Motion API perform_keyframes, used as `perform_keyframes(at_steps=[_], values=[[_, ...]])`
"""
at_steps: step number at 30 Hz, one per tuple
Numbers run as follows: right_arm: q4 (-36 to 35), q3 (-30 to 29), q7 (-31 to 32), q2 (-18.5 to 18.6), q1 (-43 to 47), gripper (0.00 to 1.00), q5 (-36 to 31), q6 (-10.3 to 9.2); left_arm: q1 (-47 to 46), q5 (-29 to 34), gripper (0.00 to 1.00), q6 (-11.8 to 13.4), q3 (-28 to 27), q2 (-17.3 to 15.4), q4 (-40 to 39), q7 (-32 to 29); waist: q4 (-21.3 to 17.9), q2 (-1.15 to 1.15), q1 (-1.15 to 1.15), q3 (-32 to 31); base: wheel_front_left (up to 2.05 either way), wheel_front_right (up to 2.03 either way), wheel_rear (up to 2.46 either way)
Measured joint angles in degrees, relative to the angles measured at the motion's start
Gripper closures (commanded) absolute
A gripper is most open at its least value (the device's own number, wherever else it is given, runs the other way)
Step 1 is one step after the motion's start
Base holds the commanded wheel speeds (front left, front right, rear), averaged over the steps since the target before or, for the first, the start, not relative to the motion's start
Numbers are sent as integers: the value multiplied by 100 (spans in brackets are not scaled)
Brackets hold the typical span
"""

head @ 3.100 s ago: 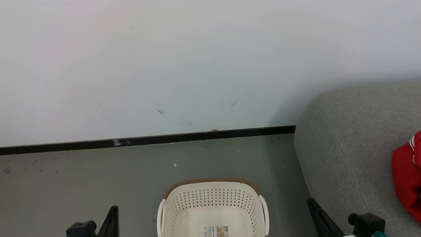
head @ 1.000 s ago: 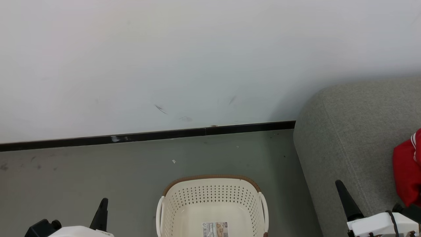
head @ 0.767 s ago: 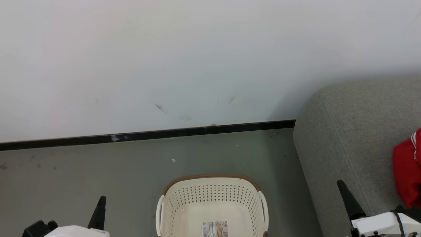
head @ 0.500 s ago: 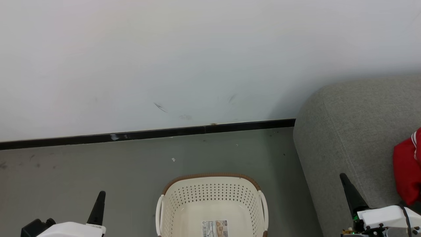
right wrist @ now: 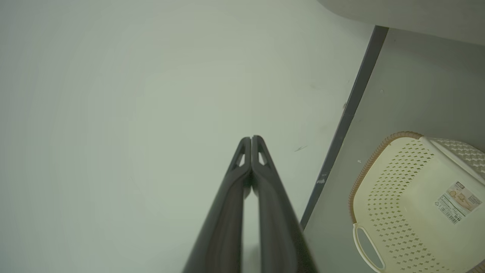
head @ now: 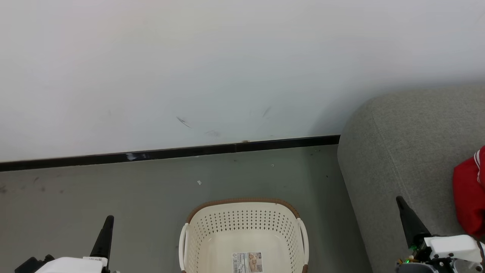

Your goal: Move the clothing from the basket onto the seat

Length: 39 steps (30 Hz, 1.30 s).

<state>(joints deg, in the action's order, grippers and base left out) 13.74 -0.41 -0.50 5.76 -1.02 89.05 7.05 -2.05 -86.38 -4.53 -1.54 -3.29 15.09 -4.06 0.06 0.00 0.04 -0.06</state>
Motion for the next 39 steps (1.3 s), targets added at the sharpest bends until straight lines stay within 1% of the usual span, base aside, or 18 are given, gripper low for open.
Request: perform_keyframes(at_steps=[6,8,12,39], values=[[10,-38,59,29,-165,100,376,1,-7,-271,100,-88,-126,73,4,-69,-3,0,0,12,0,0,0],[20,-51,102,41,-172,100,632,1,-32,-453,100,-175,-181,102,10,-135,-5,0,0,19,0,0,0],[29,-58,109,47,-172,100,810,1,-115,-550,100,-193,-236,116,14,-167,-6,0,0,22,0,0,0],[111,-71,145,56,-180,100,827,1,-124,-571,100,-224,-257,119,49,-174,-6,0,-2,22,0,0,0]])
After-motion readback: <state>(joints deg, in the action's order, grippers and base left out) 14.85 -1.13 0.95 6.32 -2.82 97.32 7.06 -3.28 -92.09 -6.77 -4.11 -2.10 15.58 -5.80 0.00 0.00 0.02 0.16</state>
